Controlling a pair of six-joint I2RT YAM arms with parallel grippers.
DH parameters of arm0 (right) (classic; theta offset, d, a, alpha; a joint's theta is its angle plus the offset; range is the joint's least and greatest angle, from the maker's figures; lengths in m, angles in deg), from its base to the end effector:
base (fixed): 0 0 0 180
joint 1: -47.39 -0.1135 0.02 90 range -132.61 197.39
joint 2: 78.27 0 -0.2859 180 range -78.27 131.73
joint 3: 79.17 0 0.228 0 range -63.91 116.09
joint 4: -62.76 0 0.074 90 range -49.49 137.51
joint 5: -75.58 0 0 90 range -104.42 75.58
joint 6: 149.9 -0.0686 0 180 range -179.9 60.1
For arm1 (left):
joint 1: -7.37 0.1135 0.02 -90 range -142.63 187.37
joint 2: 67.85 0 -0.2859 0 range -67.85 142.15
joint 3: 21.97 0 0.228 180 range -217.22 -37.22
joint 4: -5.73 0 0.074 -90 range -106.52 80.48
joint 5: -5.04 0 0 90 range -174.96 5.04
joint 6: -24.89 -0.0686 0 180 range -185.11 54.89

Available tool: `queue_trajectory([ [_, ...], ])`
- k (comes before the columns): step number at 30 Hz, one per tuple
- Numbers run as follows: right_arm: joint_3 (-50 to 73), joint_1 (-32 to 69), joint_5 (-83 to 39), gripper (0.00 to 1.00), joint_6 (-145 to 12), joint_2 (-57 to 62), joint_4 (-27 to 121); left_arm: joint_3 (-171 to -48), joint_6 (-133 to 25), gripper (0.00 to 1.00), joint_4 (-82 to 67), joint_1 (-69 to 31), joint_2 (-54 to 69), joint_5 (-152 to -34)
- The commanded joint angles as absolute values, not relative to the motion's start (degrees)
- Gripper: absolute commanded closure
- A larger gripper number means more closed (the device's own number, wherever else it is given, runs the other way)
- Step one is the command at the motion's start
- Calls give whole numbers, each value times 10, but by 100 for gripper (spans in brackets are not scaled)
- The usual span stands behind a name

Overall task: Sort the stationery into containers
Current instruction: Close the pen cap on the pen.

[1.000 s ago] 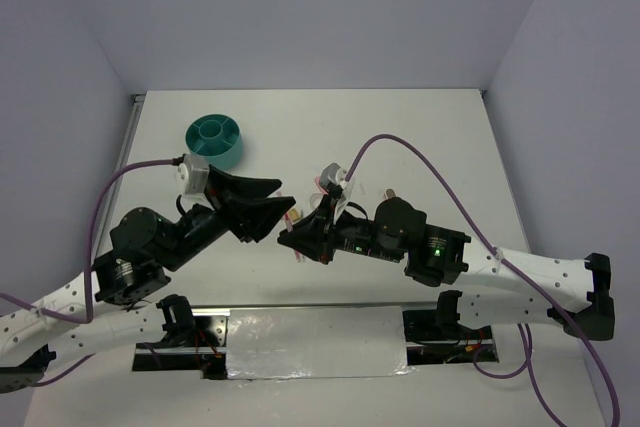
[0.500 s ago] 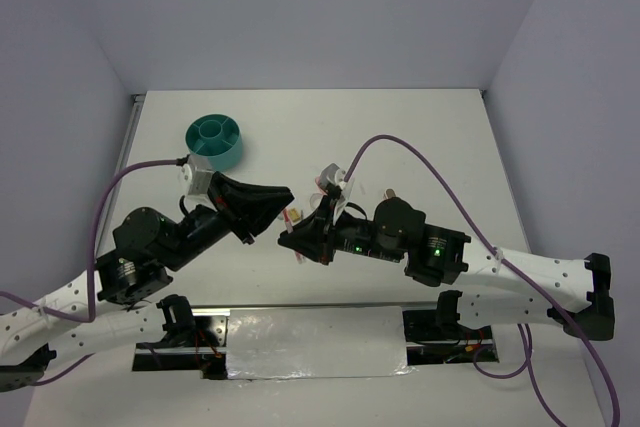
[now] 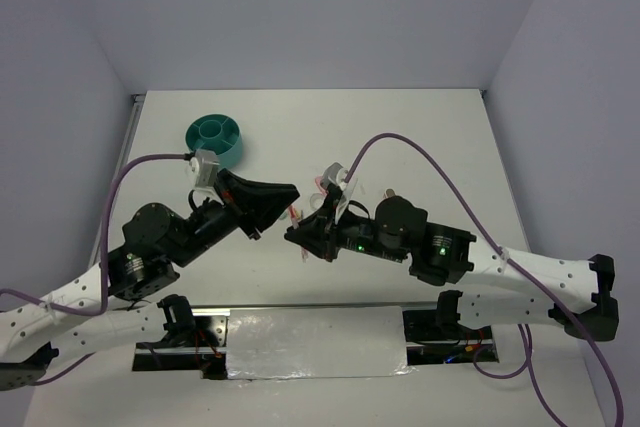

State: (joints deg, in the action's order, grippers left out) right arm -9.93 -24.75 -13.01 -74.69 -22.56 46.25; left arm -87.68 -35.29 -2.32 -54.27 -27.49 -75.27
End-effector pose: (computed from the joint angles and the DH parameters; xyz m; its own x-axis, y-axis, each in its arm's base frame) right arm 0.0700 0.2117 0.3956 -0.2564 0.0364 -0.9659 -0.9086 0.3317 0.2537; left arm 0.0783 -0.1207 0.4384 -0.2708 -0.5302 -0.8035 0.7566 0.3988 -0.5182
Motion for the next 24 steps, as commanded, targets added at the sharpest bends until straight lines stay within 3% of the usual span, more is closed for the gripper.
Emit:
queue_trajectory([
  [1, -34, -250, -121, 100, -693, -247, 516, -869, -327, 100, -57, -542, -255, -766],
  [13, 32, -189, -198, 100, -676, -251, 543, -830, -300, 100, -18, -545, -230, -835],
  [24, 96, -147, -235, 100, -714, -220, 528, -797, -296, 100, 14, -577, -201, -829],
])
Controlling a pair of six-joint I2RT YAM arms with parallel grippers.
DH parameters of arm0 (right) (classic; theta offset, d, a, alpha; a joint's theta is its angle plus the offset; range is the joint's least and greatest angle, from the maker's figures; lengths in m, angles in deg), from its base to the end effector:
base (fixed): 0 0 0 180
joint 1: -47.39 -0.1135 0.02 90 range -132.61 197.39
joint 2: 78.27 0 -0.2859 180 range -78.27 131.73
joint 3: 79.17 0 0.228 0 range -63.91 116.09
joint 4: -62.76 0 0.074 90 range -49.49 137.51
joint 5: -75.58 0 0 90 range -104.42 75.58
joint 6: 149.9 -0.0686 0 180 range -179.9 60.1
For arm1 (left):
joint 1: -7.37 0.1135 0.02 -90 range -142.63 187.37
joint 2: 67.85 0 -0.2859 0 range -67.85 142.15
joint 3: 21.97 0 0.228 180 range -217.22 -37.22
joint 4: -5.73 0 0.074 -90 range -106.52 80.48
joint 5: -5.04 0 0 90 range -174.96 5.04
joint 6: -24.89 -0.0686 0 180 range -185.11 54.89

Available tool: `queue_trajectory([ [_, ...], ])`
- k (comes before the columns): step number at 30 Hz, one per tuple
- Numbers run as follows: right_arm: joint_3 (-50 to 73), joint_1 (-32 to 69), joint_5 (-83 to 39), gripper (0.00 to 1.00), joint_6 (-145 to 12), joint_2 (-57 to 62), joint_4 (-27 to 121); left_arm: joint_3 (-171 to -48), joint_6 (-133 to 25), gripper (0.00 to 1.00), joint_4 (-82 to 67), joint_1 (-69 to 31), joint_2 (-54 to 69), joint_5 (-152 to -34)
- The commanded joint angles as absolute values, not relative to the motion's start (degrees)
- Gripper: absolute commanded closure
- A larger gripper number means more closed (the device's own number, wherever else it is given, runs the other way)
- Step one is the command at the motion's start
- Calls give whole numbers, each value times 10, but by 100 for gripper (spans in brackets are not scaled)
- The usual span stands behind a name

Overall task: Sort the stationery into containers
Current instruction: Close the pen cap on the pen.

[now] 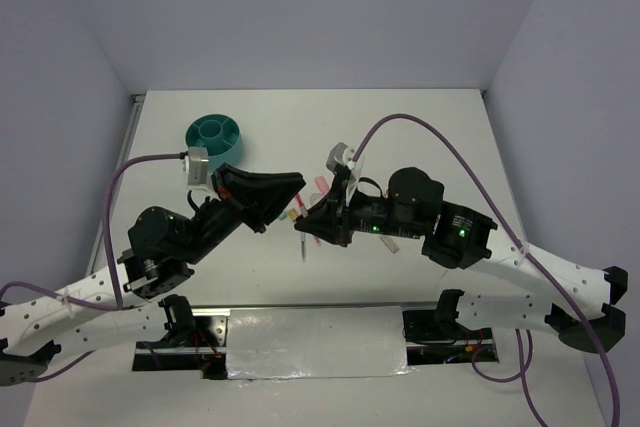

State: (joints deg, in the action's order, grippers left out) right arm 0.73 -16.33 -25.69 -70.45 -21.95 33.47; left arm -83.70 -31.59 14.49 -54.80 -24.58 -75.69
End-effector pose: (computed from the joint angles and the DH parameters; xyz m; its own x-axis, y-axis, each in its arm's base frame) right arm 0.0814 0.1951 0.4286 -0.2201 -0.0401 -0.9747 -0.9411 0.2718 0.2013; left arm 0.0817 -0.1311 0.4465 -0.2670 -0.6616 -0.7007 0.7898 0.2664 -0.5525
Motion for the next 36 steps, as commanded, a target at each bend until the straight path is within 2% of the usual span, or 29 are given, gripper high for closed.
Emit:
queue_trajectory([
  [1, 97, -144, -238, 100, -719, -218, 530, -797, -297, 100, 12, -585, -198, -823],
  [5, 111, -143, -244, 100, -716, -211, 520, -789, -299, 100, 10, -590, -199, -802],
  [9, 62, -144, -258, 100, -708, -216, 515, -821, -307, 100, -50, -591, -228, -742],
  [10, 48, -144, -260, 100, -716, -217, 517, -830, -312, 87, -58, -590, -235, -731],
  [12, 20, -143, -262, 100, -724, -217, 527, -853, -331, 76, -70, -590, -250, -720],
  [14, 7, -144, -268, 100, -733, -217, 534, -871, -349, 70, -76, -590, -256, -718],
  [18, -16, -144, -265, 100, -741, -221, 543, -895, -361, 66, -87, -590, -253, -706],
  [19, -18, -144, -265, 100, -742, -221, 543, -896, -362, 57, -87, -589, -252, -707],
  [20, -19, -144, -264, 100, -742, -221, 543, -896, -365, 53, -84, -590, -253, -710],
  [21, -19, -144, -264, 100, -743, -221, 543, -896, -365, 53, -82, -589, -252, -713],
  [22, -19, -144, -265, 100, -742, -222, 543, -895, -364, 63, -80, -589, -253, -714],
  [24, -17, -143, -266, 100, -742, -221, 539, -888, -362, 70, -73, -589, -257, -711],
  [29, -26, -144, -270, 100, -743, -213, 532, -883, -365, 66, -62, -589, -270, -702],
  [35, -46, -145, -313, 100, -753, -204, 544, -898, -391, 72, -56, -589, -265, -693],
  [36, -46, -144, -321, 100, -752, -200, 544, -900, -399, 78, -52, -589, -263, -693],
])
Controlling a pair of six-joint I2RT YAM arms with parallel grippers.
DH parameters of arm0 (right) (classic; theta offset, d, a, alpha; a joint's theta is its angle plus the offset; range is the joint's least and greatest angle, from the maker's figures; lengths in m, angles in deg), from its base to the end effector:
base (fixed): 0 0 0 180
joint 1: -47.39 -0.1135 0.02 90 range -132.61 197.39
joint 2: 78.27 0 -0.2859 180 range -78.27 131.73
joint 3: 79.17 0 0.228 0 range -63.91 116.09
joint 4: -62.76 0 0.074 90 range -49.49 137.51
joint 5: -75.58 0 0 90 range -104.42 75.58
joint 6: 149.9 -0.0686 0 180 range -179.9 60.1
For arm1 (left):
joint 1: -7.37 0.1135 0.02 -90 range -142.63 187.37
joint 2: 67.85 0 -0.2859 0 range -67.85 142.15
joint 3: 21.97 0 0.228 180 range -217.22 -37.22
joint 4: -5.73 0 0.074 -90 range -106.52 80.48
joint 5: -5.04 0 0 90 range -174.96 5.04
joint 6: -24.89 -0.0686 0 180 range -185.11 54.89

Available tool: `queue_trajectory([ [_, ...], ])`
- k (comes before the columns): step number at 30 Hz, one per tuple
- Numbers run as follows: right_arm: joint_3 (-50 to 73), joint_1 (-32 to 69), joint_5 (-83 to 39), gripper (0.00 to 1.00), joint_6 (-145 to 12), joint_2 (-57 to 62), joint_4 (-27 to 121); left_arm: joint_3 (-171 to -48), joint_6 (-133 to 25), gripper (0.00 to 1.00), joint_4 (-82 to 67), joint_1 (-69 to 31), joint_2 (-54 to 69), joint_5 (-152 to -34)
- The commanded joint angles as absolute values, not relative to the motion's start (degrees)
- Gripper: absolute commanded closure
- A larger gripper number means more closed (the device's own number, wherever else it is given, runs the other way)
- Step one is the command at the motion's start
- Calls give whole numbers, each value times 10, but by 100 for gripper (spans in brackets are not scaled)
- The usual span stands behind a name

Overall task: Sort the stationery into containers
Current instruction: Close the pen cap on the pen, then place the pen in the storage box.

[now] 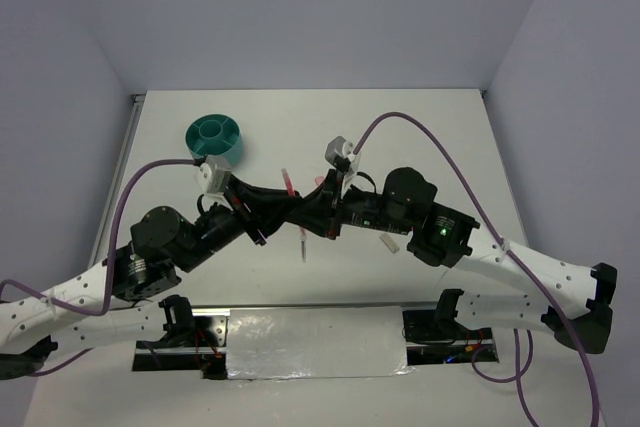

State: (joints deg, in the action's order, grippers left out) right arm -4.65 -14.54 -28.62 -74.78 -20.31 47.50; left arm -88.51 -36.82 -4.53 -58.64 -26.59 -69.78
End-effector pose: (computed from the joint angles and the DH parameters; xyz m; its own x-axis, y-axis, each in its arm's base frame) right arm 0.0921 0.2085 0.4240 -0.2390 0.0809 -0.9676 -0.9410 0.2266 0.2514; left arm 0.0760 -0.1267 0.4357 -0.2764 -0.5040 -0.8183 0.7358 0.4368 -0.5175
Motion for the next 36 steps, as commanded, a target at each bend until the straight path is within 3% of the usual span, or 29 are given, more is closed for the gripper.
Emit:
queue_trajectory([
  [1, -48, -145, -328, 100, -752, -198, 545, -901, -402, 81, -50, -589, -259, -694],
  [5, -54, -145, -345, 100, -744, -194, 539, -897, -416, 100, -32, -589, -253, -697],
  [8, -54, -145, -351, 100, -729, -194, 526, -893, -430, 100, -25, -589, -251, -689],
  [9, -53, -144, -346, 91, -724, -195, 520, -893, -435, 100, -25, -589, -250, -685],
  [10, -54, -144, -328, 46, -720, -196, 506, -893, -439, 100, -28, -589, -249, -675],
  [12, -64, -139, -301, 1, -712, -207, 493, -893, -454, 100, -37, -589, -245, -621],
  [16, -108, -126, -252, 0, -704, -251, 483, -921, -488, 100, -71, -570, -208, -493],
  [19, -150, -125, -203, 0, -701, -302, 479, -952, -506, 100, -93, -480, -171, -458],
  [22, -190, -125, -178, 0, -704, -355, 465, -929, -546, 100, -10, -393, -164, -438],
  [26, -225, -125, -176, 0, -710, -422, 460, -923, -575, 100, 99, -238, -112, -496],
  [31, -258, -125, -177, 0, -706, -461, 448, -963, -511, 100, 182, -53, 24, -668],
  [36, -278, -124, -178, 0, -707, -479, 448, -990, -510, 100, 261, -20, 124, -702],
])
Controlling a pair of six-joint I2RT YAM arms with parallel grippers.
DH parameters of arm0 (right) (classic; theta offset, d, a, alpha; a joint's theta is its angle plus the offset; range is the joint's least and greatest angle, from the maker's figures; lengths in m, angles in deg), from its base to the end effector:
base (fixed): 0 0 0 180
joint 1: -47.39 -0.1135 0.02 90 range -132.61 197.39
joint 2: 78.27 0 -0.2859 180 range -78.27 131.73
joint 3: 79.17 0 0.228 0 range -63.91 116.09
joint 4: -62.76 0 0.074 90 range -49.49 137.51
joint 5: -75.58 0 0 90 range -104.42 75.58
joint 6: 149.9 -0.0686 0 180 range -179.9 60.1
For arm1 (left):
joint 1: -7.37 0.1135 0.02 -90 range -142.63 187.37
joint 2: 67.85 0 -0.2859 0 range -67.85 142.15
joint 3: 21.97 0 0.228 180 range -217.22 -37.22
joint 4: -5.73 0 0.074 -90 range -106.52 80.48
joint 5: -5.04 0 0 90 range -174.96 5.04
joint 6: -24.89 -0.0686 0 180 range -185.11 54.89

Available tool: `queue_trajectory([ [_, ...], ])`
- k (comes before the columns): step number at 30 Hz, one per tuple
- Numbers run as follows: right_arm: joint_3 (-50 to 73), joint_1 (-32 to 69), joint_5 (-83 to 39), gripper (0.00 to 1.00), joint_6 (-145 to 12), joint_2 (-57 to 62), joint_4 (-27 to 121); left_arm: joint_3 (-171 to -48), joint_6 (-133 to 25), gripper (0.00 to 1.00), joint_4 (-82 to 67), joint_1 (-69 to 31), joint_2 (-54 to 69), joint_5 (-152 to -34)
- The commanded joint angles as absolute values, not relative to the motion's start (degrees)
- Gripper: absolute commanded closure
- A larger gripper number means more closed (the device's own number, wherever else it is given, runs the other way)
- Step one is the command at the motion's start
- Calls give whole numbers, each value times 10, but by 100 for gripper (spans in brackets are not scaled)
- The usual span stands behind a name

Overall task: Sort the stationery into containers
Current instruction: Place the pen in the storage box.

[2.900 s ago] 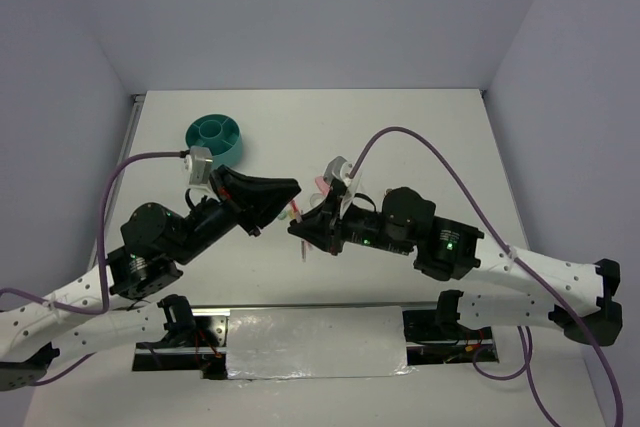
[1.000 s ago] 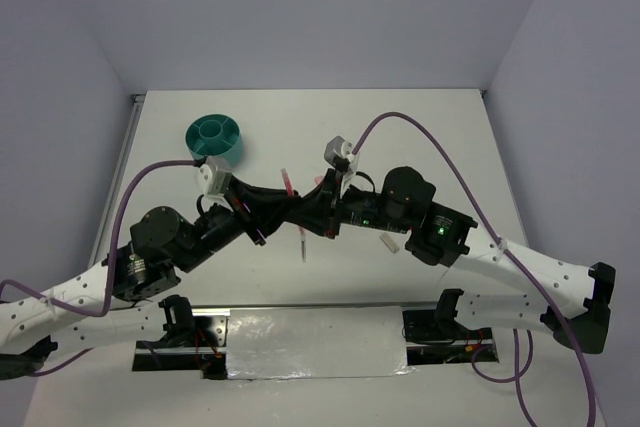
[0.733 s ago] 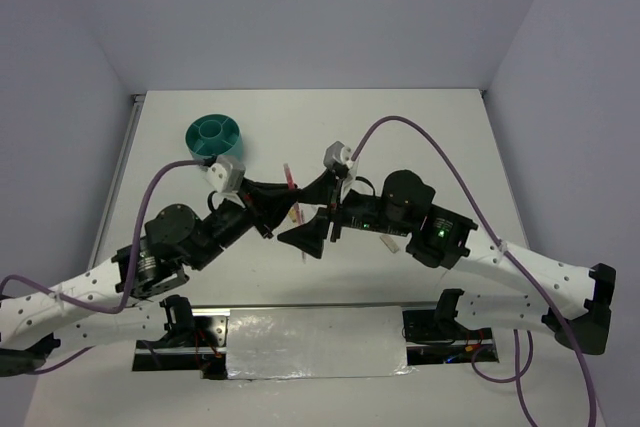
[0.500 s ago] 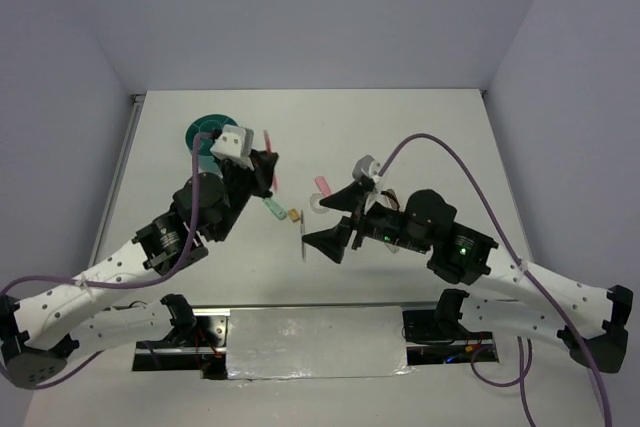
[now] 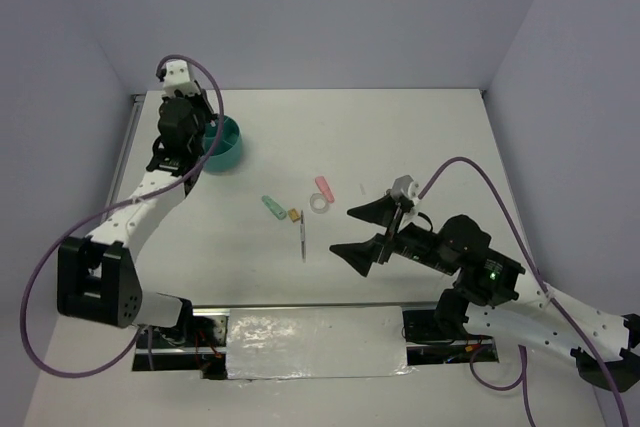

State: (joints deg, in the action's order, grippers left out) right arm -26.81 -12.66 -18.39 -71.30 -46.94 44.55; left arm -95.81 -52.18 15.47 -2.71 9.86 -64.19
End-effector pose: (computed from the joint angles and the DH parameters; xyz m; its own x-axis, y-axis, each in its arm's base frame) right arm 0.0612 0.1158 0.3510 -0.1536 0.1284 -0.9798 -0.8860 0.4211 0.1941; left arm 0.3233 -0.0328 0.3916 0.1392 -0.2373 -0.9614 -0.1565 0.9534 -0.2579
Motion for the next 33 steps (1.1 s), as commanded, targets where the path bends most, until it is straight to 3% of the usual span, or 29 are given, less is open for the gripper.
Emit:
queue_trajectory([
  [1, -280, -125, -183, 0, -708, -483, 449, -994, -510, 100, 277, -18, 139, -701],
  [10, -281, -125, -186, 0, -697, -492, 445, -988, -486, 100, 343, 1, 265, -695],
  [33, -262, -125, -186, 0, -676, -466, 429, -937, -453, 100, 383, 43, 287, -698],
])
